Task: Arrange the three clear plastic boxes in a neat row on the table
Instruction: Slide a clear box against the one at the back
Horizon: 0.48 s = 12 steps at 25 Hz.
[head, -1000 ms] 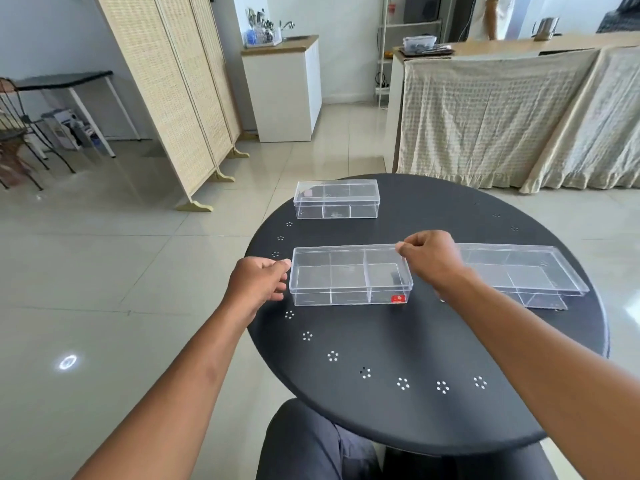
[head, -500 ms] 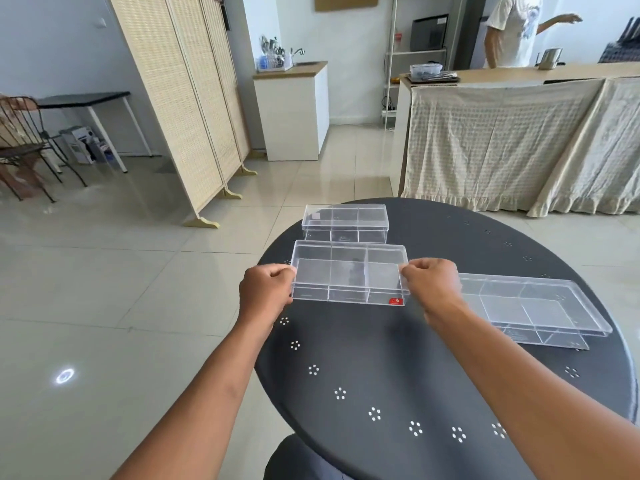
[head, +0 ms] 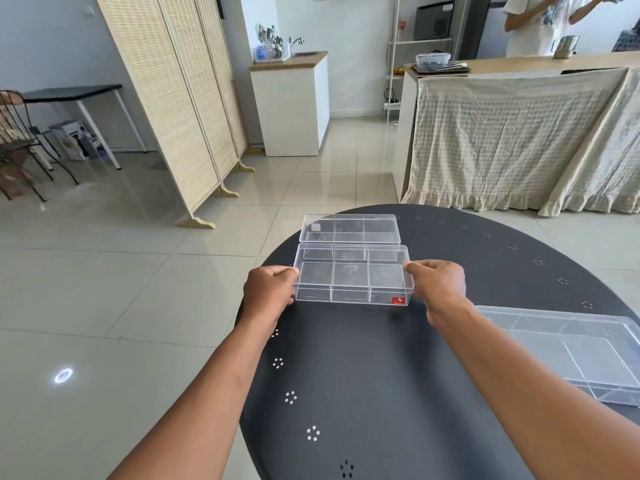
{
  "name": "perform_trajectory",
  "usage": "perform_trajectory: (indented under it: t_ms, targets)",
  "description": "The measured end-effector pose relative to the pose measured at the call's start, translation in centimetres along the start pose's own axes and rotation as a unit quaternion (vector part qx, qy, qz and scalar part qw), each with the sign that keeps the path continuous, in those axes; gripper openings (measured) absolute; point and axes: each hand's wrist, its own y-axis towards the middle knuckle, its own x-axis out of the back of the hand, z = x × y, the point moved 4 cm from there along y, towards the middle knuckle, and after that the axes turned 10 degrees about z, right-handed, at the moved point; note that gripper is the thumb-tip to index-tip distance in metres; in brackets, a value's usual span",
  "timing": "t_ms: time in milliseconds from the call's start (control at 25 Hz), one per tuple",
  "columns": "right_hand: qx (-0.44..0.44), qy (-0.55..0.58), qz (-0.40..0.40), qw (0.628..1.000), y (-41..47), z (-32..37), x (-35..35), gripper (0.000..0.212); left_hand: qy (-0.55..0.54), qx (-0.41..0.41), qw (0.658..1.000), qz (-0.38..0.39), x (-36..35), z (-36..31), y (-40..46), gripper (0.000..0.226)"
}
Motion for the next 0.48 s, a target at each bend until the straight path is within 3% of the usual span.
perform_trajectory:
  t_ms: [480]
  targets:
    - [-0.038, 0.025, 0.034, 0.998, 1.6, -0.8, -0.8, 0.018, -0.015, 0.016, 1.0, -0.011, -0.4, 0.3, 1.1, 0.02]
